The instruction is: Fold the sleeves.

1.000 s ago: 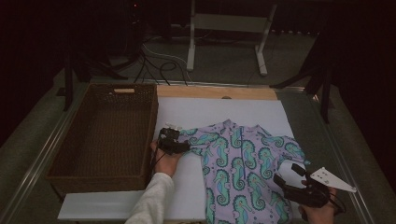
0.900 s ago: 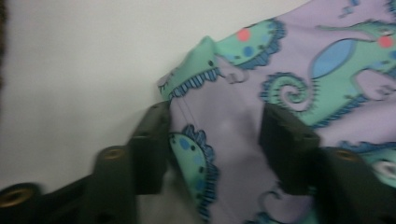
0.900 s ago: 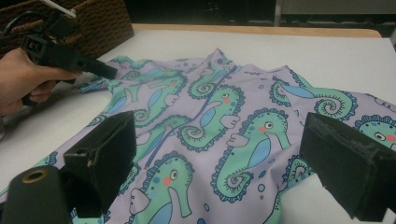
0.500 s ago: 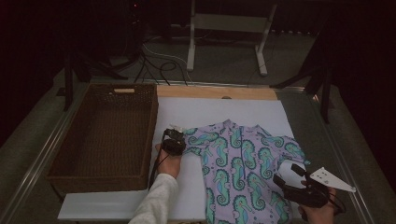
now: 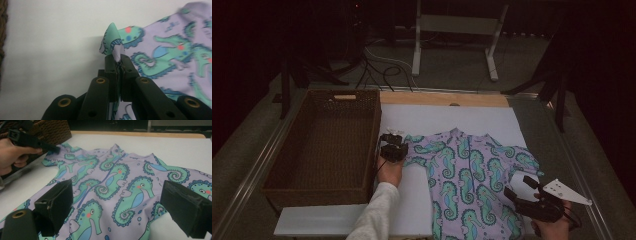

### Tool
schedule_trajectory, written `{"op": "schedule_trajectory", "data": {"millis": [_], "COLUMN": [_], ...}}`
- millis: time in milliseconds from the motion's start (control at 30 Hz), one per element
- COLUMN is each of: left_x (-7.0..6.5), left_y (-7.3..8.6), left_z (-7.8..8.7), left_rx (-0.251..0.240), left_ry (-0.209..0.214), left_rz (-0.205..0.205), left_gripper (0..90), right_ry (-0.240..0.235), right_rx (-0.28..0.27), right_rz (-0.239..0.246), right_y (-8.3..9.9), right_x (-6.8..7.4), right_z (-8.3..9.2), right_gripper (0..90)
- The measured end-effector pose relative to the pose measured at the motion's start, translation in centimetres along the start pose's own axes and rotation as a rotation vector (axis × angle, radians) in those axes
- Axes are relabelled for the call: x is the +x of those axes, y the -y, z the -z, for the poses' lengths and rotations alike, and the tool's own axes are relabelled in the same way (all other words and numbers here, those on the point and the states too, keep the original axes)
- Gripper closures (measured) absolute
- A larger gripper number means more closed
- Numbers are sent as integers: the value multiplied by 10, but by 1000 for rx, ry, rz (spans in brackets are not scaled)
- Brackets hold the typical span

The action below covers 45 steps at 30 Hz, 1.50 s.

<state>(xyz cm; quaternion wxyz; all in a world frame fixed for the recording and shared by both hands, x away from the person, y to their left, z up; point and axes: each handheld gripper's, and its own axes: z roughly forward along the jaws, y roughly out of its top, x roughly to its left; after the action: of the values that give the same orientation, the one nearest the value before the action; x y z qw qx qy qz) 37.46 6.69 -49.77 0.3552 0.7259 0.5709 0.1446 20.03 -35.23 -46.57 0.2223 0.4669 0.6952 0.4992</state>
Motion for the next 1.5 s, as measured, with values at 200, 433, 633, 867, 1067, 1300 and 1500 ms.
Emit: {"op": "schedule_trajectory", "data": {"millis": [200,433,633,867,1067,1300,1500], "left_x": [-4,-18,-34,-56,-72,-82,-89], "left_y": [-10,-21,-31,-40,-43,-42,-39], "left_z": [10,15,16,11,2,-15,-35], "left_rx": [-20,-30,-35,-29,-16,10,51], "left_ry": [66,124,166,203,218,223,225], "left_rz": [22,19,14,3,-5,-2,1], "left_gripper": [872,871,871,871,871,871,870], "right_ry": [-2,-2,-4,-8,-9,-11,-10], "right_rx": [2,4,4,2,0,-1,-2], "right_rz": [-1,0,-5,-9,-8,-10,-7], "right_y": [0,0,0,0,0,0,0], "right_x": [0,-1,-1,-2,-2,-2,-2], "right_z": [0,-1,-1,0,0,0,0], "right_gripper": [110,111,110,111,111,111,110]}}
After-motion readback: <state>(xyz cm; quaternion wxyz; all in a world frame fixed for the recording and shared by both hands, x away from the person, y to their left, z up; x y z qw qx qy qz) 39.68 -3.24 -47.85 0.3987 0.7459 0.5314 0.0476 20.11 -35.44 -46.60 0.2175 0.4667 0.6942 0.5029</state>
